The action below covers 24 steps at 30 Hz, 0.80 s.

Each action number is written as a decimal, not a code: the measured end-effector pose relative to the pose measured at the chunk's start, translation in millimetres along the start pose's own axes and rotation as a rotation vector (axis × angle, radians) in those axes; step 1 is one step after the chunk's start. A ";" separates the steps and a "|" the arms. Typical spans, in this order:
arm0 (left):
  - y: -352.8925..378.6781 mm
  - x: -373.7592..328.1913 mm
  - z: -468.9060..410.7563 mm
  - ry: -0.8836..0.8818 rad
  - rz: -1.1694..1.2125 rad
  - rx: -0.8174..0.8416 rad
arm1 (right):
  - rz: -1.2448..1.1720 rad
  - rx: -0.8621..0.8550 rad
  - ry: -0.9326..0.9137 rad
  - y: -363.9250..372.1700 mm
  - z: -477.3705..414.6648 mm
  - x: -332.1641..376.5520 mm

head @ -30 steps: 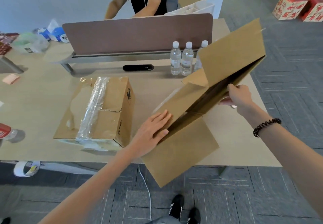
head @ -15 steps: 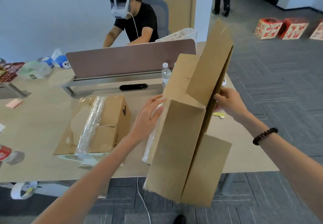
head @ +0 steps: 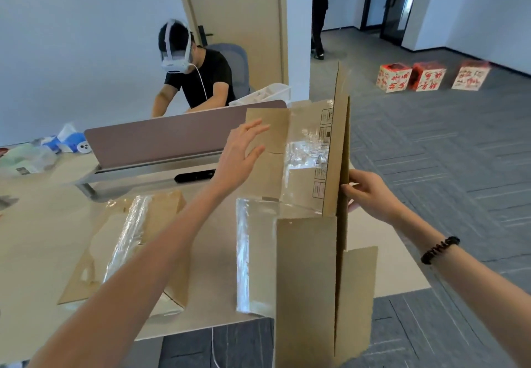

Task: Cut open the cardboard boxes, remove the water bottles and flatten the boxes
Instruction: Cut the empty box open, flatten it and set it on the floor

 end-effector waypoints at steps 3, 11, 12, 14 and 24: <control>-1.2 -26.5 -20.8 0.074 -0.016 0.037 | 0.013 0.011 -0.034 -3.6 7.3 5.5; 14.7 -59.3 -57.7 0.112 -0.032 0.169 | 0.097 0.005 -0.115 -4.2 24.2 16.9; 14.0 -61.6 -59.8 0.108 -0.016 0.161 | 0.104 0.007 -0.119 -4.5 25.8 18.2; 9.2 -69.9 -65.3 0.128 0.024 0.124 | 0.104 0.012 -0.134 -6.9 29.5 21.5; -4.3 -101.7 -62.9 0.043 0.288 0.259 | 0.144 0.034 -0.259 -7.2 40.9 38.4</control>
Point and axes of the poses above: each hand's wrist, its own z-axis away from the middle knuckle, its own y-axis out of the palm, x = y × z, the point moved 7 cm from there along -z, towards the middle knuckle, and after that the axes turned 8 degrees about z, right-handed, at the moved point
